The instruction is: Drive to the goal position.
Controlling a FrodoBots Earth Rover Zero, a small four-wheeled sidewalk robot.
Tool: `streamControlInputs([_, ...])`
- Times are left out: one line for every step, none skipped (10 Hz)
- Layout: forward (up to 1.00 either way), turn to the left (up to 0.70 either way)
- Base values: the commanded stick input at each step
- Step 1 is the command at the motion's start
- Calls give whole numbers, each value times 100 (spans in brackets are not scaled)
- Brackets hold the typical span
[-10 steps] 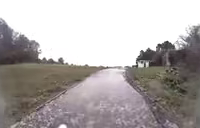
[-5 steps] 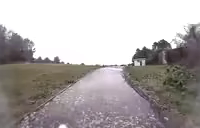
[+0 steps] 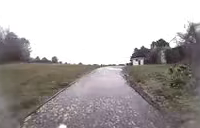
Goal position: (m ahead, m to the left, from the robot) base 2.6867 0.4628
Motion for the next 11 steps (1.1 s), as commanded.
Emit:
streamControlInputs([85, 0])
streamControlInputs([85, 0])
streamControlInputs([85, 0])
streamControlInputs([85, 0])
streamControlInputs([85, 0])
streamControlInputs([85, 0])
streamControlInputs([85, 0])
streamControlInputs([85, 0])
streamControlInputs([85, 0])
streamControlInputs([85, 0])
streamControlInputs([85, -5])
